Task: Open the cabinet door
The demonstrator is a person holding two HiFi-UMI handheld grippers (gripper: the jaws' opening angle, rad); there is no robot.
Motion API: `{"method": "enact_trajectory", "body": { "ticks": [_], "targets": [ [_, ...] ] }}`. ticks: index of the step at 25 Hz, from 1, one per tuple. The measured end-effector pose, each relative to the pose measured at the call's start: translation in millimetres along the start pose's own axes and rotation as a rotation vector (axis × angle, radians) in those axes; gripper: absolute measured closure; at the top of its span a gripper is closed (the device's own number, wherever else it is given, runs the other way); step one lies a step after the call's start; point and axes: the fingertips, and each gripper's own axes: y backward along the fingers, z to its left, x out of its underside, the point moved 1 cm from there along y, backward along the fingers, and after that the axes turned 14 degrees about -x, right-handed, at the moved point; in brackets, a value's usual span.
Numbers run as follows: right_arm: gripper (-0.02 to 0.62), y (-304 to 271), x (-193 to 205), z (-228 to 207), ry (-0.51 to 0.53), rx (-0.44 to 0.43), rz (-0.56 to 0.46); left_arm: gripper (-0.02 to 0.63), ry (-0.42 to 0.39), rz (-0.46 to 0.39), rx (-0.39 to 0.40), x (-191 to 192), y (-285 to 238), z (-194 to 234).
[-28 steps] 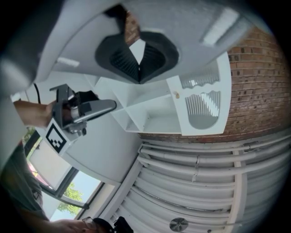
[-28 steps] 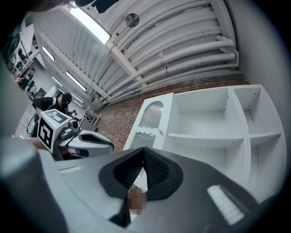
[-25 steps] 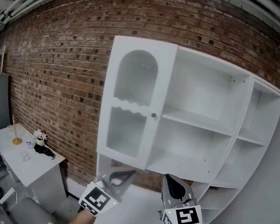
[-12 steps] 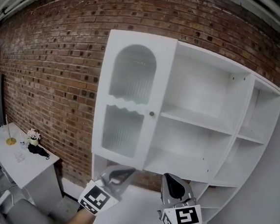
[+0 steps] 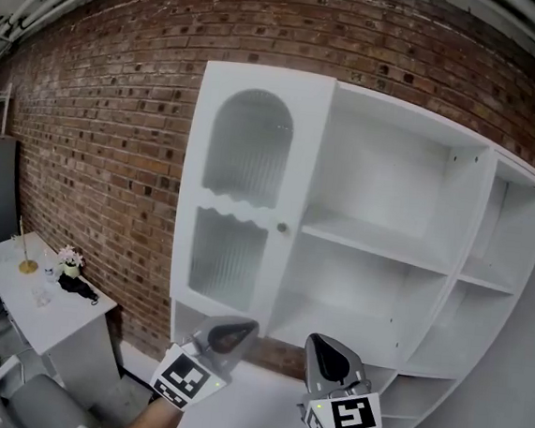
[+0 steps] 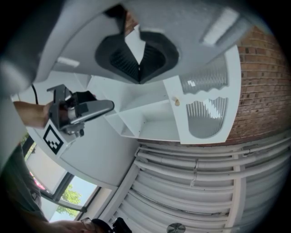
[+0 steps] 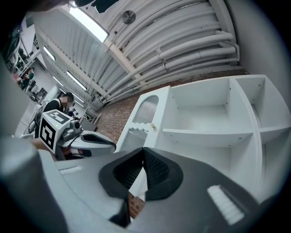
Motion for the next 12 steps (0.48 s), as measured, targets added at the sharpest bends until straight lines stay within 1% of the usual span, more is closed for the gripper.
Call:
{"method": "enact_trajectory", "body": {
  "ticks": [7,12],
  "targets": [
    [0.591,-3.2,9.0,-19.5,0.011,-0.052,-0.026,0.606,-0.031,0.017,-0.07,5.4,-23.9,5.3],
    [0.591,-6.6,24.1,-25.4,-0.009,-0.062,-0.016,0.606,-0.047,0.013,-0.099,4.6,-40.7,15.5]
  ]
}}
